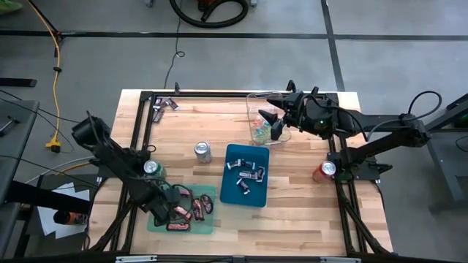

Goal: Sort candy
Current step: Put the brown chocolate into the green bin

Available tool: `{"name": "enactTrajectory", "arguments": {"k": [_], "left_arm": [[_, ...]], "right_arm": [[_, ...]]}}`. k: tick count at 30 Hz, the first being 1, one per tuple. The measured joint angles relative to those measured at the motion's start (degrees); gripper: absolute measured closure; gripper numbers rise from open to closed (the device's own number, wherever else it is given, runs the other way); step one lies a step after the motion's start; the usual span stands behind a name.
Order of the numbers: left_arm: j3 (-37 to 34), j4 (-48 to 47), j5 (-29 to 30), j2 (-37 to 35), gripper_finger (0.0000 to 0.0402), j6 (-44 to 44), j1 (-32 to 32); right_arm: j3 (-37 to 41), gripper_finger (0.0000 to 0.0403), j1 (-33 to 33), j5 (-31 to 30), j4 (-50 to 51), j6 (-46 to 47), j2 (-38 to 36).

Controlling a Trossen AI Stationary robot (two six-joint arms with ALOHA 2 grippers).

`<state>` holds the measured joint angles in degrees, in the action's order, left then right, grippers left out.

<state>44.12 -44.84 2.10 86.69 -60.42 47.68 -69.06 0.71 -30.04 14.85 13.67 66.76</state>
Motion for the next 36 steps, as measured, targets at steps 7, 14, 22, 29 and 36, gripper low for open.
{"name": "enactTrajectory", "arguments": {"k": [7,14,22,29,36], "left_arm": [[0.0,0.8,0.0,1.3,0.0364,1.0,0.0],[1.0,-0.8,-3.3,-3.7,0.0263,1.0,-1.0],[6.2,-6.3,-2.4,-14.5,0.0176,6.4,-3.7],[11.0,-6.2,15.5,-24.3,0.0168,17.4,-14.2],[13.0,6.5,24.6,-31.7,0.0167,32.8,-30.4]], "right_arm": [[0.0,0.0153,0.0,0.0,0.2,0.0,0.0],[0.0,0.0153,0.0,0.0,0.2,0.0,0.0],[0.0,0.0153,0.0,0.0,0.4,1.3,0.0],[0.0,0.0153,0.0,0.6,0.5,3.0,0.0],[0.0,0.0153,0.0,1.1,0.7,7.5,0.0]]}}
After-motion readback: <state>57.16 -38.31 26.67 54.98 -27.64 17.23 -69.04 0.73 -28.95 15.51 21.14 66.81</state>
